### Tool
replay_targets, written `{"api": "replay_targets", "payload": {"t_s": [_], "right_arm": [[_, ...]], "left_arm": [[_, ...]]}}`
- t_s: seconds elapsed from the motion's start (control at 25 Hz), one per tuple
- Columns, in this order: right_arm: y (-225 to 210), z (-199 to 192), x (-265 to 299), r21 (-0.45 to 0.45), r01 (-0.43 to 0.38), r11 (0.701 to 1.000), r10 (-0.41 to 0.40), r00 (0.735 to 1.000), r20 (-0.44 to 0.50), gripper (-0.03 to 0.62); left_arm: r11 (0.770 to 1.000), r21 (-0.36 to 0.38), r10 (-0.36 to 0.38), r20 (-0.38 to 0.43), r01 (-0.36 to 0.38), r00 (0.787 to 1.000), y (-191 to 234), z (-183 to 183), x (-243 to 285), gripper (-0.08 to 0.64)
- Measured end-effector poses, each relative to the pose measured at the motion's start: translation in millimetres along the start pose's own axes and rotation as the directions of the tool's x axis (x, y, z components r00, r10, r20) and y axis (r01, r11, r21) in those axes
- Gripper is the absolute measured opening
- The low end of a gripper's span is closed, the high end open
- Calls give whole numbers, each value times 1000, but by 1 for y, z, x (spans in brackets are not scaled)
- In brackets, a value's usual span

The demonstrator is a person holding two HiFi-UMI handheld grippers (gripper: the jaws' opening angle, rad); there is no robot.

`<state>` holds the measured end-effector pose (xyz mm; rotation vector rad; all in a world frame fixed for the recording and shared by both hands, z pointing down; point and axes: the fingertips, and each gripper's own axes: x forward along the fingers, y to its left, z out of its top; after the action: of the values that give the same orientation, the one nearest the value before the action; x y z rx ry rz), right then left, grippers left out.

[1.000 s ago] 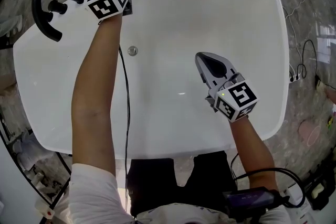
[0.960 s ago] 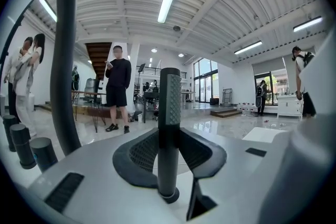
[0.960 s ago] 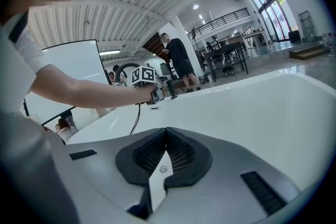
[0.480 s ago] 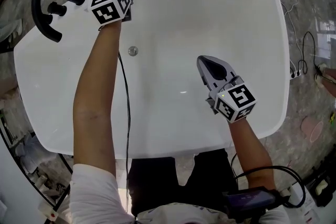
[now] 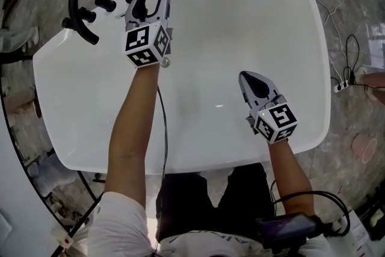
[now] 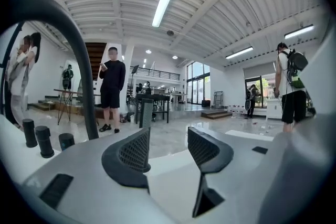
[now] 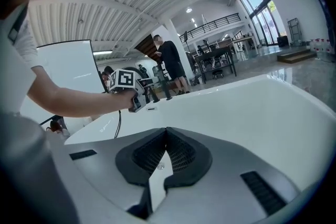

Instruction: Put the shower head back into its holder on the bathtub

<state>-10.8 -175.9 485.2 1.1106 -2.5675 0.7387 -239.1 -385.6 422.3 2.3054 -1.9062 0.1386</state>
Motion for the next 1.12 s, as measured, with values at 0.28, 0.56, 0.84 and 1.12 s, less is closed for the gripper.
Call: {"api": "replay_targets", "payload": {"t_s": [0.28, 0.56, 0.84, 1.12], "right_arm": [[20, 8, -48, 53, 27, 998, -28, 999, 27, 8], [78, 19, -90, 138, 53, 989, -63, 996, 65, 8], [136, 41, -142, 142, 67, 988, -75, 996, 53, 8], [181, 79, -197, 111, -14, 994, 8, 998, 54, 8]], "left_arm": [[993, 7, -117, -19, 117, 993, -71, 24, -81, 239], [977, 89, -189, -54, 193, 981, -88, 67, -218, 210], [993, 22, -117, -2, 117, 993, -67, 125, -323, 95], [998, 57, -31, 36, 29, 999, -79, 201, -412, 43]]}}
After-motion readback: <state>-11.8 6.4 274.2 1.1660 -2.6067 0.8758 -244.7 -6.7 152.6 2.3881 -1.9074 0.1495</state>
